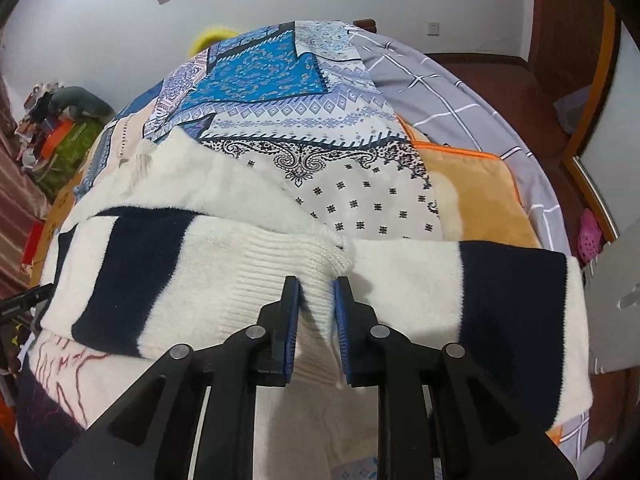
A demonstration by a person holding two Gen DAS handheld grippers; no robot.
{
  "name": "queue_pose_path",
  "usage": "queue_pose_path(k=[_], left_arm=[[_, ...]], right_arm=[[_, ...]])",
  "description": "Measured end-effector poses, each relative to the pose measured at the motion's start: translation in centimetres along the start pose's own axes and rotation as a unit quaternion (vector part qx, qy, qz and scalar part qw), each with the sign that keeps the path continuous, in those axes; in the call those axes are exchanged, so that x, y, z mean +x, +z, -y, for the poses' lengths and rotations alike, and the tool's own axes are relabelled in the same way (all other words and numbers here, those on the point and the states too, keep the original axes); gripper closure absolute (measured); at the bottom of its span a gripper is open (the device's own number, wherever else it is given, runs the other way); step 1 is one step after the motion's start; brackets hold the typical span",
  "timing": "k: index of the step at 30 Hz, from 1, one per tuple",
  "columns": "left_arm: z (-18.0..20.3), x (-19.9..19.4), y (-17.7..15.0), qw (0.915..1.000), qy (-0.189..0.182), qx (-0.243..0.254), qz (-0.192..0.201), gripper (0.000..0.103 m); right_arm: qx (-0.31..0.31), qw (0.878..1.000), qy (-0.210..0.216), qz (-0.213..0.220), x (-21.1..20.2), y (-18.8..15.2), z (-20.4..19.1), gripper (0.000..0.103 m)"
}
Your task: Fold small clothes
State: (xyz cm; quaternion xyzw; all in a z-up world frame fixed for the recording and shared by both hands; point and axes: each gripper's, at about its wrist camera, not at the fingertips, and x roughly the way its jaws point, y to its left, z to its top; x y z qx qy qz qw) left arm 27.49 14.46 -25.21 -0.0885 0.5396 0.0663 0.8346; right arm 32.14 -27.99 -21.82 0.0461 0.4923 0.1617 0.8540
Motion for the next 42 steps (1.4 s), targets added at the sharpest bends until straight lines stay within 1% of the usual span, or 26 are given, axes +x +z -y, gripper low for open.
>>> queue_pose_path(k=[6, 8, 10, 15, 17, 21, 24, 27, 28, 30, 31, 32, 35, 39, 42], left_arm=[[0.6, -1.6, 0.0, 0.9999, 0.006, 0.012, 0.009, 0.036], [1.1, -2.6, 0.1, 0.9997, 0.006, 0.018, 0.017, 0.036], [1.7, -3.7, 0.3, 0.9992, 0.007, 0.027, 0.028, 0.036], [4.1, -5.8, 0.9, 0.9974, 0.002, 0.05, 0.052, 0.036], [5.3, -6.4, 1.2, 0.9966, -0.004, 0.058, 0.058, 0.035], [7.7, -6.9, 1.7, 0.9953, -0.017, 0.073, 0.062, 0.035], [9.6, -6.5, 2.0, 0.9941, -0.024, 0.089, 0.058, 0.035], [11.1, -5.6, 1.9, 0.9934, -0.027, 0.1, 0.047, 0.035], [11.6, -5.1, 1.8, 0.9933, -0.027, 0.104, 0.041, 0.035], [12.2, -4.3, 1.5, 0.9933, -0.027, 0.109, 0.029, 0.035], [12.5, -3.8, 1.4, 0.9932, -0.029, 0.111, 0.02, 0.035], [12.7, -3.5, 1.2, 0.9931, -0.031, 0.113, 0.014, 0.035], [13.2, -2.5, 0.6, 0.9922, -0.026, 0.121, -0.002, 0.035], [13.4, -1.8, 0.1, 0.9915, -0.02, 0.128, -0.013, 0.035], [13.2, -1.2, -0.2, 0.9916, -0.02, 0.127, -0.018, 0.033]], right_arm=[[0.005, 1.0, -0.009, 0.018, -2.5, 0.1, 0.9, 0.085], [0.009, 1.0, -0.011, 0.028, -3.5, 0.1, 1.4, 0.078], [0.013, 0.999, -0.014, 0.04, -4.7, 0.1, 2.0, 0.072], [0.011, 0.997, -0.035, 0.063, -7.9, -0.1, 3.9, 0.069], [0.017, 0.996, -0.045, 0.072, -9.0, -0.4, 4.9, 0.064], [0.033, 0.993, -0.069, 0.086, -10.8, -1.2, 7.3, 0.064], [0.054, 0.992, -0.08, 0.085, -11.4, -2.1, 9.3, 0.064], [0.081, 0.99, -0.087, 0.076, -11.2, -3.2, 11.4, 0.064], [0.089, 0.99, -0.089, 0.07, -11.0, -3.6, 12.0, 0.062], [0.105, 0.988, -0.093, 0.058, -10.2, -4.4, 13.1, 0.053], [0.111, 0.988, -0.095, 0.055, -10.1, -4.8, 13.5, 0.045], [0.117, 0.987, -0.097, 0.051, -9.5, -5.3, 14.0, 0.044], [0.135, 0.986, -0.093, 0.035, -8.0, -6.4, 15.0, 0.043], [0.176, 0.981, -0.074, 0.018, -6.0, -7.8, 16.1, 0.043], [0.188, 0.98, -0.062, 0.012, -4.8, -8.4, 16.3, 0.043]])
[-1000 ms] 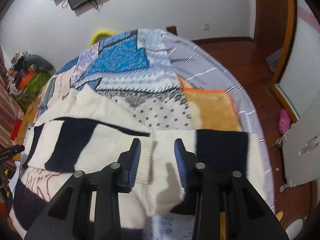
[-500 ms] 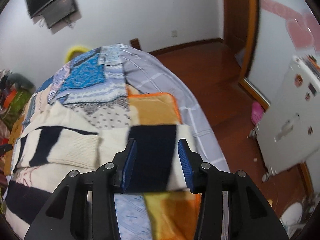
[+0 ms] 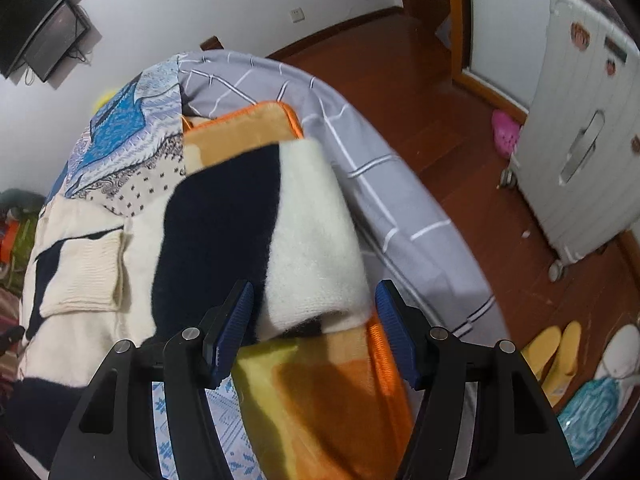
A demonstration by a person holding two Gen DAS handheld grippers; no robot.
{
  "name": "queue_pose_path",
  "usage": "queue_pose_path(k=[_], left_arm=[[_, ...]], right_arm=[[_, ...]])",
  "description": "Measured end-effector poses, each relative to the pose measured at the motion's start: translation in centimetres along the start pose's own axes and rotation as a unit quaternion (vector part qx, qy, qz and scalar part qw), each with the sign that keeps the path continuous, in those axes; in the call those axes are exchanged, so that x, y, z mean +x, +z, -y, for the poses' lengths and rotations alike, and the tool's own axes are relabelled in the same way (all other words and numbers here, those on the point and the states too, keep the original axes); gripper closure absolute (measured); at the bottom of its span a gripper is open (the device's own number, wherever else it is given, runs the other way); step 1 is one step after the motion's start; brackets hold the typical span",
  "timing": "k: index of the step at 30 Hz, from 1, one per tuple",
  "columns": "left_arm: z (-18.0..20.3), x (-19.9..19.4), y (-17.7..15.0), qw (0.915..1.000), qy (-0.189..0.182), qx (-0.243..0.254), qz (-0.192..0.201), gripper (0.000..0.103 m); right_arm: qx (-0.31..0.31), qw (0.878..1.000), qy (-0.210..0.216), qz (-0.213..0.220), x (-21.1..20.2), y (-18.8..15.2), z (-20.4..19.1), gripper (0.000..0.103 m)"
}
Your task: Fold small clothes
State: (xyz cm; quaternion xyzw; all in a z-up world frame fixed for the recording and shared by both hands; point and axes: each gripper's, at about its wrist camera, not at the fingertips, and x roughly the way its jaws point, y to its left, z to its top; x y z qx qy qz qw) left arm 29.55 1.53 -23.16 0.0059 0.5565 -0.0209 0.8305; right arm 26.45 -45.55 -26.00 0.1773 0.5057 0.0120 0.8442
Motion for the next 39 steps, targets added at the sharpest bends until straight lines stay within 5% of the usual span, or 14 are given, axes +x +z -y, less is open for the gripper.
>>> queue_pose_path(k=[7, 16, 27, 39], left_arm=[[-0.4, 0.4, 0.0, 0.9999, -0.001, -0.012, 0.002, 0.027], [-0.4, 0.1, -0.1, 0.9999, -0.001, -0.012, 0.004, 0.026], [-0.8, -2.5, -1.0, 0.9996, 0.007, 0.002, 0.028, 0.026], [-3.3, -6.6, -1.9, 0.9968, 0.002, -0.027, 0.075, 0.026]], right_arm=[[-0.008, 1.0, 0.001, 0.005, 1.0, -0.1, -0.6, 0.046], [-0.025, 0.999, 0.005, 0.019, -0.1, 0.1, -1.4, 0.087], [-0.085, 0.991, 0.046, 0.089, -5.7, 2.9, -7.6, 0.089], [-0.223, 0.963, 0.088, 0.12, -8.6, 4.0, -19.5, 0.089]])
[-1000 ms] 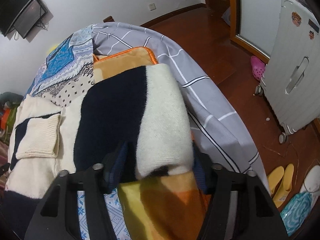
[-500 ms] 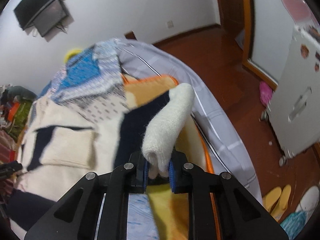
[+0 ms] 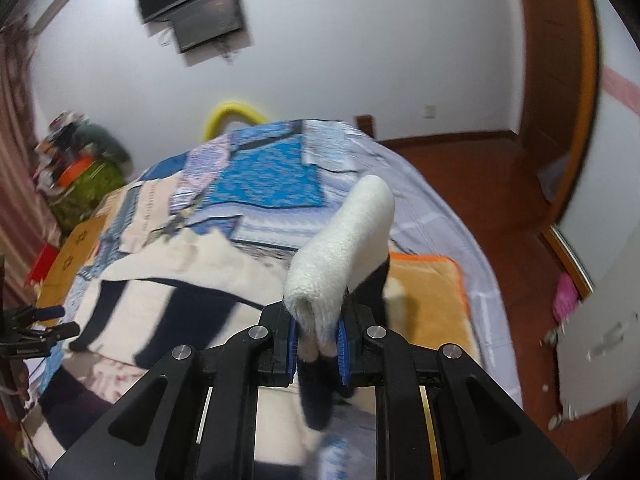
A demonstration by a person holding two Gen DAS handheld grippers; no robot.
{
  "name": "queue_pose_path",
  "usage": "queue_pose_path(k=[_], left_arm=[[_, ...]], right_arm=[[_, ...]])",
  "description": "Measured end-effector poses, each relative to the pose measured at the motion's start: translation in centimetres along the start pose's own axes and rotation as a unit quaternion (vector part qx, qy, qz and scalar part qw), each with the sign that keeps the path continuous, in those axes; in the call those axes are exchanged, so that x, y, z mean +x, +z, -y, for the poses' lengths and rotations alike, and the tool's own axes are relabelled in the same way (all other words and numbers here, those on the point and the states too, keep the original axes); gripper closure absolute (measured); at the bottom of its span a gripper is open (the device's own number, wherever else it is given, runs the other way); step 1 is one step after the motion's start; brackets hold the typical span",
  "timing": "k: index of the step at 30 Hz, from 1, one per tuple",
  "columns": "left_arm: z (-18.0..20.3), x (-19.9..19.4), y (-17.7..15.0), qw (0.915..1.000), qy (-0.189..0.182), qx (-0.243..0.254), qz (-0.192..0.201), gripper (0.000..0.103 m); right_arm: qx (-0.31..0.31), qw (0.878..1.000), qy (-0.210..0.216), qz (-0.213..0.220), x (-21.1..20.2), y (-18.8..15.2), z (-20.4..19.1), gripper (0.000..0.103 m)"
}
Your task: Fold small clothes
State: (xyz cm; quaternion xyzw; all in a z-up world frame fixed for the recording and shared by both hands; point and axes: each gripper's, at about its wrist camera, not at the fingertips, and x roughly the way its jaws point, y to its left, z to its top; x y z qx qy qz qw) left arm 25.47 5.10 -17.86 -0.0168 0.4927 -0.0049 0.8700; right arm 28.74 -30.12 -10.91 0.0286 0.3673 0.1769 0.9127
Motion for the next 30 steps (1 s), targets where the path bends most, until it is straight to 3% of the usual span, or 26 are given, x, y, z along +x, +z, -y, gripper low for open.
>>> queue_pose_path(k=[5, 9, 15, 19, 25, 30], left_arm=[[-0.4, -1.6, -0.4, 0.9998, 0.001, 0.005, 0.018, 0.026], [-0.7, -2.1, -0.9, 0.9997, 0.006, 0.012, 0.023, 0.026], [-1.2, -1.9, -1.6, 0.9998, 0.007, 0.007, 0.018, 0.026], [-1.7, -1.5, -1.7, 0.9999, 0.009, -0.002, 0.014, 0.026], [-1.4, -1.2, -1.5, 0.9999, 0.007, -0.005, 0.012, 0.026], [-0.4, -1.3, -1.2, 0.9999, 0.005, 0.006, 0.015, 0.026]], right_arm=[[-0.044, 0.999, 0.027, -0.018, 2.1, 0.1, -4.5, 0.089], [-0.067, 0.995, 0.047, -0.061, 4.9, -1.2, -7.4, 0.089], [-0.078, 0.986, 0.074, -0.125, 8.2, -4.0, -9.8, 0.085], [-0.085, 0.984, 0.078, -0.139, 8.7, -4.9, -10.8, 0.081], [-0.09, 0.98, 0.099, -0.149, 8.1, -5.2, -11.5, 0.059], [-0.09, 0.978, 0.115, -0.147, 7.0, -5.3, -11.5, 0.05]])
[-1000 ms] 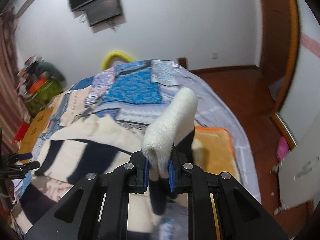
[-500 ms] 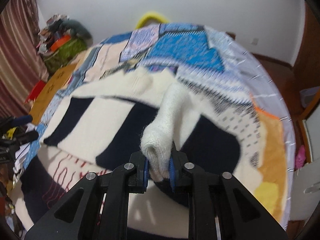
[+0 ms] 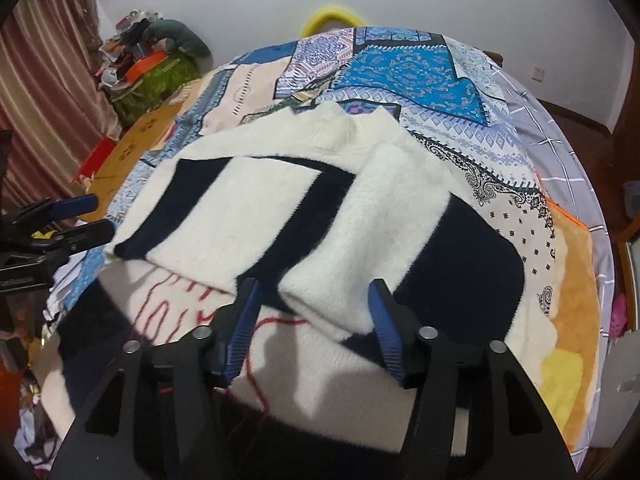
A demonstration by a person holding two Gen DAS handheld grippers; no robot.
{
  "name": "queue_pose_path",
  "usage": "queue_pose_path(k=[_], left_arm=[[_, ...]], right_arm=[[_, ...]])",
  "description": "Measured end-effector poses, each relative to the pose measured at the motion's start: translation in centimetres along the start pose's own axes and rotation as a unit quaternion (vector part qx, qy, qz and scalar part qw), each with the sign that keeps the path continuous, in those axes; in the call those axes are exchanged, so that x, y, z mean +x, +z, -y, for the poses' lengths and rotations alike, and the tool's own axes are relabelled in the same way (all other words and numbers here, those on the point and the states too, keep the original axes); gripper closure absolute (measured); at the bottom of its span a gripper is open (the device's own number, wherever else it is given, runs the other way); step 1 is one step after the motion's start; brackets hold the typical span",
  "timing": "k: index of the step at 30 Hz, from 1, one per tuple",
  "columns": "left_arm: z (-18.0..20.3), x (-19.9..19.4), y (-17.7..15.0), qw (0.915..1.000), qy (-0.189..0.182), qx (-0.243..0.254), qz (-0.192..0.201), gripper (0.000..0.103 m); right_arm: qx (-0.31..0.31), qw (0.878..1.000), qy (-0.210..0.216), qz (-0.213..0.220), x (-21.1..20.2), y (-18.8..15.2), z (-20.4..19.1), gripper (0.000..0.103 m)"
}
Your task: Fold small clothes
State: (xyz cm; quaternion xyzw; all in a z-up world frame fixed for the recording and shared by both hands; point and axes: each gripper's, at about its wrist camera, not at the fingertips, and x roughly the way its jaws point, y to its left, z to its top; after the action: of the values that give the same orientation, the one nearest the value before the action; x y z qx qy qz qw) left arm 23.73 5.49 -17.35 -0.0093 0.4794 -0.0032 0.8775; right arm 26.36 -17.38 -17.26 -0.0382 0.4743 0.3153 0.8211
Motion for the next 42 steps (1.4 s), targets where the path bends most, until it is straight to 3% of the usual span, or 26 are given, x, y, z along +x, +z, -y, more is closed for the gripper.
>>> queue_pose_path(k=[8, 14, 19, 28, 37, 42], left_arm=[[2.8, 0.0, 1.3, 0.9996, -0.01, 0.026, 0.008, 0.026], [5.2, 0.6, 2.1, 0.9987, -0.022, 0.046, 0.008, 0.026], [6.7, 1.2, 2.1, 0.9978, -0.021, 0.063, 0.003, 0.026], [7.1, 2.4, 2.1, 0.9977, -0.018, 0.063, -0.016, 0.025], [7.2, 3.3, 2.1, 0.9973, -0.008, 0.068, -0.027, 0.025], [7.3, 3.9, 2.1, 0.9972, -0.002, 0.069, -0.03, 0.025]], right_arm=[[0.043, 0.998, -0.003, 0.043, -4.1, -0.5, 2.7, 0.044], [0.093, 0.991, -0.051, 0.08, -7.7, -1.5, 7.4, 0.039], [0.145, 0.982, -0.096, 0.077, -8.3, -2.9, 11.8, 0.039], [0.231, 0.967, -0.101, 0.018, -3.7, -6.6, 17.5, 0.039], [0.294, 0.953, -0.063, -0.028, 0.9, -9.7, 19.9, 0.039], [0.303, 0.951, -0.051, -0.026, 1.6, -10.4, 19.9, 0.037]])
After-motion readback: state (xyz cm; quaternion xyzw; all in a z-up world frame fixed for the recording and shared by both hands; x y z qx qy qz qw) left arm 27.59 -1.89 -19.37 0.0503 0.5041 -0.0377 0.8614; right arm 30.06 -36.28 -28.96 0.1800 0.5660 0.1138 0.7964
